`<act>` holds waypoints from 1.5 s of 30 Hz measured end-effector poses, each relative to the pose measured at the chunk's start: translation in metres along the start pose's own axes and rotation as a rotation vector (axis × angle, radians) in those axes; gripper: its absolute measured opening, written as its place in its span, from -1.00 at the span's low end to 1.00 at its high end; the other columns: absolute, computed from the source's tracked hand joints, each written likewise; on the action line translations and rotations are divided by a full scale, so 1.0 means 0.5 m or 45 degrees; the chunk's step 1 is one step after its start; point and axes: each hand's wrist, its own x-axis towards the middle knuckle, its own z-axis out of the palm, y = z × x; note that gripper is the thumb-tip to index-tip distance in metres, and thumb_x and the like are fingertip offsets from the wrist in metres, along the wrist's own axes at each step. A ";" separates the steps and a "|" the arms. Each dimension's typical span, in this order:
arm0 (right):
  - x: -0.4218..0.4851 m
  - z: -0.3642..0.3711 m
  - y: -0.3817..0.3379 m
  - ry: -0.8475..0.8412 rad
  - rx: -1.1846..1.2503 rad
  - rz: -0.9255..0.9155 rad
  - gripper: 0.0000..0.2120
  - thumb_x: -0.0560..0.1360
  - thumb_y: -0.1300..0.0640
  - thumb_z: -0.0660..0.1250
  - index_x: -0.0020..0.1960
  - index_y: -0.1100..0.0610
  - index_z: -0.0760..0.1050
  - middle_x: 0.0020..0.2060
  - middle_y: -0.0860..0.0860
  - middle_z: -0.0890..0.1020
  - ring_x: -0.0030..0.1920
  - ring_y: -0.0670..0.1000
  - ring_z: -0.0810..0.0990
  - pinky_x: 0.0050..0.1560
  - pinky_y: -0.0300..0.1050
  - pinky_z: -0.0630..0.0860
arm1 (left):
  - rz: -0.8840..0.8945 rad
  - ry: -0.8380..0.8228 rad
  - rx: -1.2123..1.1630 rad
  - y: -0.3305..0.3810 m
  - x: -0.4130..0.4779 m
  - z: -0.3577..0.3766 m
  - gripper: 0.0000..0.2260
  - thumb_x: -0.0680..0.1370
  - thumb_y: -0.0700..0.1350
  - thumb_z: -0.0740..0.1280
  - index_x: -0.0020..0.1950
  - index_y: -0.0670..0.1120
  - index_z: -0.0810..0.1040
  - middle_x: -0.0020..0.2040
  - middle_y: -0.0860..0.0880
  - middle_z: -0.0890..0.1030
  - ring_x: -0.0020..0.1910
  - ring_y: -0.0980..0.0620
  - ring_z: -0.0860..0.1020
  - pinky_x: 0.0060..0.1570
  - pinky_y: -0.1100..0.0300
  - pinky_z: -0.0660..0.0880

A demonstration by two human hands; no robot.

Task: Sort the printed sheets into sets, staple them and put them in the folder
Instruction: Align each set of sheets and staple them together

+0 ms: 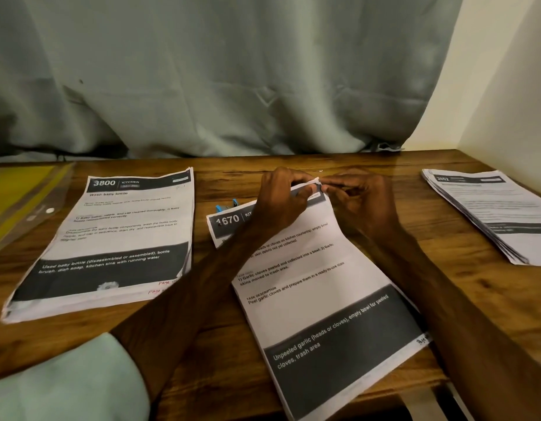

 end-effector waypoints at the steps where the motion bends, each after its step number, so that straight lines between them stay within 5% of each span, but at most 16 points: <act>1: 0.001 -0.001 0.001 0.000 -0.004 0.004 -0.81 0.54 0.18 0.45 0.13 -0.02 0.65 -0.01 -0.14 0.67 -0.04 -0.21 0.65 0.05 -0.31 0.57 | 0.000 0.003 0.005 0.002 0.000 -0.001 -0.81 0.59 -0.01 0.40 0.10 -0.04 0.74 -0.01 0.02 0.72 -0.02 0.00 0.62 -0.01 0.03 0.58; 5: 0.005 -0.001 0.008 -0.031 -0.039 0.015 -0.86 0.56 0.21 0.43 0.07 0.06 0.69 -0.06 -0.10 0.68 -0.08 -0.33 0.60 -0.02 -0.41 0.53 | 0.035 -0.014 0.010 0.009 -0.003 -0.001 -0.81 0.61 -0.05 0.38 0.11 -0.09 0.73 0.00 -0.03 0.73 -0.06 0.02 0.63 -0.03 0.09 0.56; 11: 0.008 -0.001 0.022 -0.103 0.035 0.070 -0.88 0.60 0.16 0.38 0.03 0.15 0.69 -0.07 -0.03 0.70 -0.06 -0.09 0.66 -0.05 -0.03 0.64 | 0.024 -0.034 0.109 -0.010 -0.004 0.012 -0.73 0.61 0.08 0.34 0.19 -0.01 0.69 0.09 0.00 0.69 0.04 -0.02 0.60 0.05 -0.06 0.58; 18: -0.001 0.008 0.001 -0.066 0.558 0.406 -0.83 0.61 0.13 0.37 -0.06 0.19 0.67 -0.16 0.15 0.71 -0.15 0.25 0.69 -0.07 0.24 0.63 | 0.059 -0.034 0.120 -0.010 -0.001 0.006 -0.66 0.60 0.17 0.27 0.21 0.03 0.68 0.08 0.03 0.69 0.03 -0.01 0.61 0.05 -0.04 0.57; 27: 0.003 0.014 0.016 -0.006 0.840 0.596 -0.87 0.61 0.26 0.35 -0.01 0.32 0.60 -0.16 0.30 0.65 -0.18 0.17 0.63 -0.22 -0.02 0.57 | 0.039 -0.079 0.093 0.000 -0.005 0.001 -0.66 0.59 0.12 0.29 0.19 -0.02 0.71 0.08 0.01 0.71 0.03 -0.02 0.61 0.07 -0.12 0.57; 37: 0.000 -0.001 0.019 0.175 0.597 0.777 -0.92 0.51 0.24 0.48 -0.01 0.23 0.69 -0.18 0.10 0.74 -0.22 0.03 0.68 -0.23 -0.15 0.64 | 0.047 -0.001 0.040 0.010 -0.016 -0.007 -0.76 0.61 -0.07 0.38 0.21 -0.14 0.69 0.13 -0.11 0.71 0.08 -0.07 0.62 0.20 -0.14 0.52; 45: -0.002 -0.004 0.037 0.170 0.408 0.947 -0.87 0.43 0.20 0.57 -0.04 0.16 0.71 -0.21 -0.01 0.75 -0.17 0.02 0.74 -0.12 -0.08 0.70 | -0.001 -0.010 0.078 0.002 -0.015 -0.003 -0.72 0.61 0.01 0.37 0.24 -0.08 0.68 0.15 -0.08 0.70 0.12 -0.07 0.61 0.15 -0.12 0.55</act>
